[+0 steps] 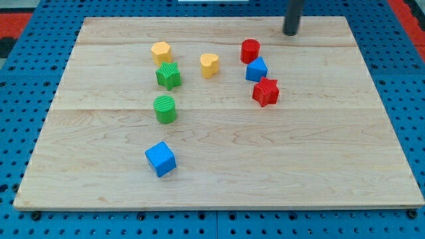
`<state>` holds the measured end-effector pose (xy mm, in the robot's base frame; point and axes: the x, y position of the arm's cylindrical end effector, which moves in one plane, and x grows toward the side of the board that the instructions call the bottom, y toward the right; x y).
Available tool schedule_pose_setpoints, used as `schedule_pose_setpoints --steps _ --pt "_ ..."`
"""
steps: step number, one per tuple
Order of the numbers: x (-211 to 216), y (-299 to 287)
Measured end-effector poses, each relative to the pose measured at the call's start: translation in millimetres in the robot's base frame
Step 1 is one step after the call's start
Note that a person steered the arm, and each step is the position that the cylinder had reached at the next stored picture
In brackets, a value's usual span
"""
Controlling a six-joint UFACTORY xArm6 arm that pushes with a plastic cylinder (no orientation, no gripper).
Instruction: Move the blue cube diagonally to the blue triangle
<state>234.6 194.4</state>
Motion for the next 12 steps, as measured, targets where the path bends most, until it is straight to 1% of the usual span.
schedule_pose_setpoints --steps 1,2,6,7,8,9,10,11,12 --pt "1.4 78.3" --pt "4.8 137.0" --pt "1.0 139.1" --pt "34.1 143.6" --pt "115.7 144.1" --pt "233.3 95.2" --pt "334.8 -12.3" --pt "383.8 -128.1" --pt "383.5 -216.0"
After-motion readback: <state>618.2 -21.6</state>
